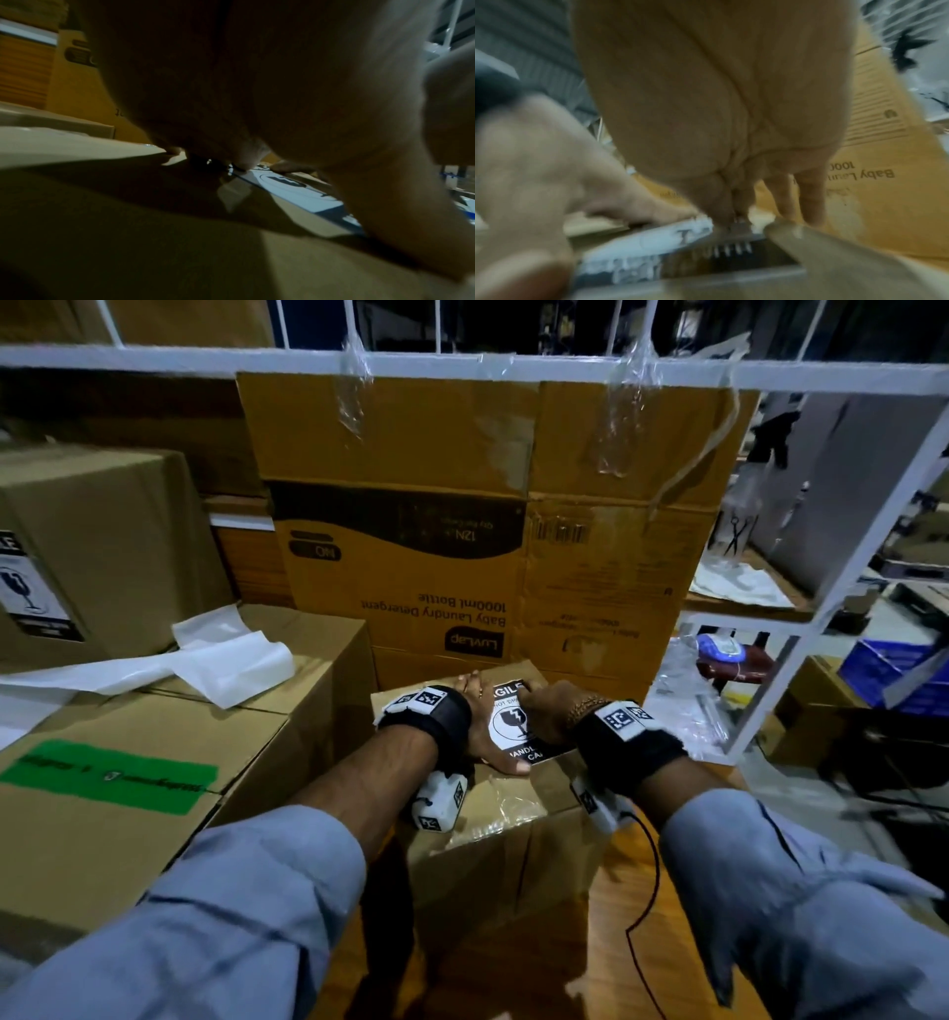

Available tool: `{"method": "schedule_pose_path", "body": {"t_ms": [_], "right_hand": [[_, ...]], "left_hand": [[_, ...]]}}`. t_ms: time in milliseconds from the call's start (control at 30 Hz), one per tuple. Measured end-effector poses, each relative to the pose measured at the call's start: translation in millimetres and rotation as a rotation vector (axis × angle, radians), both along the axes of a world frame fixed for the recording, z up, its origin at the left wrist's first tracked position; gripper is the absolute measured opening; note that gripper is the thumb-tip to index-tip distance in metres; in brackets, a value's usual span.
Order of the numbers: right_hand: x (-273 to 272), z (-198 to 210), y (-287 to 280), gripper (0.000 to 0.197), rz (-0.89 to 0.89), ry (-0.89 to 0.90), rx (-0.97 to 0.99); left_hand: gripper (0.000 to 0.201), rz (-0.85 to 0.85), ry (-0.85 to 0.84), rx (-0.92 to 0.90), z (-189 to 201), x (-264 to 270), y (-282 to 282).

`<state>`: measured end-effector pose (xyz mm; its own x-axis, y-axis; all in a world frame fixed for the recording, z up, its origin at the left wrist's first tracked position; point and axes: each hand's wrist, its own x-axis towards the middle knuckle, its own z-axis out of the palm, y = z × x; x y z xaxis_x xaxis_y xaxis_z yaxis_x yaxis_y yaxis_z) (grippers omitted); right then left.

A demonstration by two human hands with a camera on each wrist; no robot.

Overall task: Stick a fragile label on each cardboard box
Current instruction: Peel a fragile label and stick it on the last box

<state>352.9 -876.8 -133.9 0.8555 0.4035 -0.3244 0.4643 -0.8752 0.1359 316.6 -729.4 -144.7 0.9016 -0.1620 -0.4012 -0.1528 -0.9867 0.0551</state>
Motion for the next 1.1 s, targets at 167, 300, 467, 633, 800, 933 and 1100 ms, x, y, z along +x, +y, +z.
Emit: {"method": "schedule_pose_path", "body": {"t_ms": [167,300,467,633,800,933,1100], "right_hand": [[14.3,2.8,14.1,0.068,-0.043,-0.018,0.003],[22.5,3.3,15.9,0.085,-0.066,-0.012,-0.026],[12.6,8.3,11.6,0.066,-0.026,-0.08,0.012],[11.1,3.5,6.9,0.063,-0.024,-0.05,0.045],[-5.5,11.4,-8.3,0.048,0.012,-0.016,-0.057],[-23.3,8.9,-23.3,0.057,-0.011,-0.02,0.015],[-47.9,5.1,-49.6,0.047,0.0,-0.044,0.014]], "left_hand": [[0.154,0.035,0.01,-0.004,-5.5,5.8,0.5],[0.154,0.077,-0.001,-0.026,-3.1,-0.7,-1.3],[0.123,0.013,-0.02,-0.012,25.2,-23.7,-15.3],[0.146,0.069,-0.008,-0.006,15.0,-17.4,-7.6],[0.138,0.019,-0.034,-0.013,24.9,-22.6,-11.0],[0.156,0.068,-0.057,0.006,9.0,-12.8,-4.0],[0.168,0.097,-0.083,0.014,9.3,-12.4,-5.4]]}}
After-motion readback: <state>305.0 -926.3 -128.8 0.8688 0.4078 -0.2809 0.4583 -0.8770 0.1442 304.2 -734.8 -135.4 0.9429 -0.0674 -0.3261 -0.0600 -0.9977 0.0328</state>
